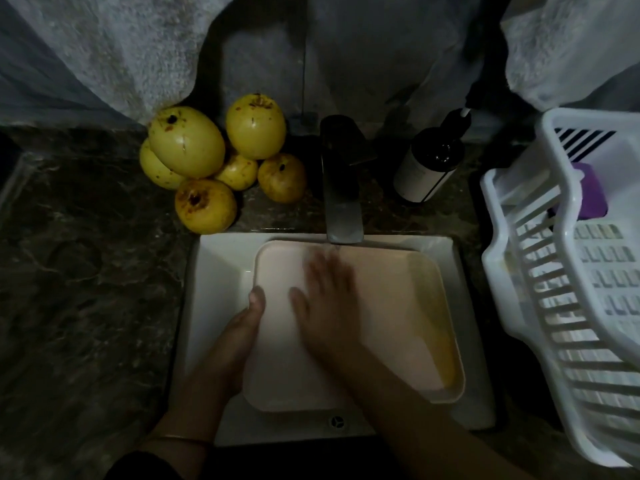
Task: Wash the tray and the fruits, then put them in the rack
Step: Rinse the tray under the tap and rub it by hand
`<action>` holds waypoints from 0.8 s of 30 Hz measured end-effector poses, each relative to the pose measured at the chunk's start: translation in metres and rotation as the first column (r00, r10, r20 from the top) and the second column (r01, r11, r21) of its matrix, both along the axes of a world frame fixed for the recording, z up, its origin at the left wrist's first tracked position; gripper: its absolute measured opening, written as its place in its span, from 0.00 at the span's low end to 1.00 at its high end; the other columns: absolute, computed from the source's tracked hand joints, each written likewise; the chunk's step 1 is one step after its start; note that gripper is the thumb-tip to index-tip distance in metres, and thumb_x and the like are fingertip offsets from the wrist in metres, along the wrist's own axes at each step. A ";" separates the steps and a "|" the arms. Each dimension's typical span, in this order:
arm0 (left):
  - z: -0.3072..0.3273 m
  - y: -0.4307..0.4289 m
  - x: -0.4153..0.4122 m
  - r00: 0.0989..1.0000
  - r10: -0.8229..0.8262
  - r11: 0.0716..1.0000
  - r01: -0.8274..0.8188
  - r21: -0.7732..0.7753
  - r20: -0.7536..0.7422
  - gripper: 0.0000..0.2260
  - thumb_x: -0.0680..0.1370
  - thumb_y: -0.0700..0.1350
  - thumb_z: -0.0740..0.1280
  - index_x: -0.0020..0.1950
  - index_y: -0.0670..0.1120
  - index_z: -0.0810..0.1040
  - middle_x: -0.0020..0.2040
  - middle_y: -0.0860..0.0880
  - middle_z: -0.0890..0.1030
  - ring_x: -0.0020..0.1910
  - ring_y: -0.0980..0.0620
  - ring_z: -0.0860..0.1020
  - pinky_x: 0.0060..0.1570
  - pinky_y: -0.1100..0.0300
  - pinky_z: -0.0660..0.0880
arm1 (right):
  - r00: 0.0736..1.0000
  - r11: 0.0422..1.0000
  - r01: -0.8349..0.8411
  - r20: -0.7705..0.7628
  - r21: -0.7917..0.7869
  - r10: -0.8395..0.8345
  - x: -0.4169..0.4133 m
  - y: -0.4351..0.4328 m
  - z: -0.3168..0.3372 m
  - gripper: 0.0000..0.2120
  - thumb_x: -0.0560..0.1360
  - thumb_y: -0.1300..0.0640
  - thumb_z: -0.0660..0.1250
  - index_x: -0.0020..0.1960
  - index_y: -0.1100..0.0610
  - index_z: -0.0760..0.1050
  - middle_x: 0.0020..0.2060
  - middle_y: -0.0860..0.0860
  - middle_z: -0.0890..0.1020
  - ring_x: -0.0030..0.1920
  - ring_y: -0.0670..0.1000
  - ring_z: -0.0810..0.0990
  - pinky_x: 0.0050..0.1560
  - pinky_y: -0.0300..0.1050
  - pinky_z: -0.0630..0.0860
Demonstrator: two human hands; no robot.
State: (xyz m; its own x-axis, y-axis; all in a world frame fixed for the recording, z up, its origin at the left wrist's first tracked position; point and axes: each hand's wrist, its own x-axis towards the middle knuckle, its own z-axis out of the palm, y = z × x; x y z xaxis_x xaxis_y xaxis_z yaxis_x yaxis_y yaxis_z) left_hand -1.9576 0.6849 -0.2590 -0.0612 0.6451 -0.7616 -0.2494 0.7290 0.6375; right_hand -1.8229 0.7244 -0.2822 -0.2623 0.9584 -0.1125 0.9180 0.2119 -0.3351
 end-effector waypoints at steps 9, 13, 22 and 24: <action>-0.004 0.005 0.003 0.999 -0.040 0.999 0.038 0.039 0.032 0.25 0.75 0.67 0.52 0.64 0.56 0.75 0.59 0.47 0.80 0.56 0.47 0.79 0.57 0.47 0.74 | 0.818 0.806 -0.575 0.067 0.140 0.572 0.013 -0.017 -0.005 0.24 0.79 0.46 0.54 0.72 0.54 0.66 0.74 0.53 0.64 0.75 0.57 0.57 0.74 0.58 0.52; -0.001 0.005 0.009 0.997 -0.040 0.999 0.040 -0.009 0.066 0.28 0.72 0.70 0.55 0.61 0.54 0.77 0.55 0.44 0.82 0.54 0.42 0.81 0.52 0.42 0.77 | 0.766 0.749 -0.643 0.134 0.157 0.629 0.047 -0.017 -0.012 0.25 0.79 0.42 0.56 0.74 0.48 0.62 0.75 0.52 0.60 0.76 0.56 0.52 0.75 0.57 0.48; 0.007 -0.003 -0.010 0.996 0.066 0.997 -0.064 0.048 -0.057 0.19 0.77 0.65 0.54 0.55 0.56 0.77 0.54 0.49 0.81 0.52 0.45 0.79 0.48 0.50 0.77 | 0.990 0.993 0.119 0.079 -0.029 -0.116 0.092 0.003 -0.021 0.28 0.78 0.37 0.35 0.75 0.44 0.38 0.76 0.47 0.38 0.76 0.49 0.35 0.76 0.51 0.39; 0.007 -0.004 -0.015 0.996 0.068 0.997 -0.066 0.042 -0.054 0.20 0.76 0.65 0.54 0.55 0.56 0.77 0.53 0.47 0.82 0.52 0.44 0.80 0.47 0.48 0.77 | 0.994 0.999 0.033 0.109 -0.001 -0.032 0.106 0.005 -0.023 0.27 0.78 0.37 0.35 0.75 0.44 0.38 0.76 0.45 0.39 0.76 0.46 0.36 0.75 0.49 0.39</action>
State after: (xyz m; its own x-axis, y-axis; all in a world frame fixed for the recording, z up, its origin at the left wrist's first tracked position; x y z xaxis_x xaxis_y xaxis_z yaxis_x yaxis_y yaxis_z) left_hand -1.9731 0.6809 -0.2519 -0.1461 0.6681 -0.7296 -0.2605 0.6855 0.6799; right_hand -1.7168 0.7299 -0.3055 -0.2171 0.9659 -0.1409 0.9555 0.1808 -0.2331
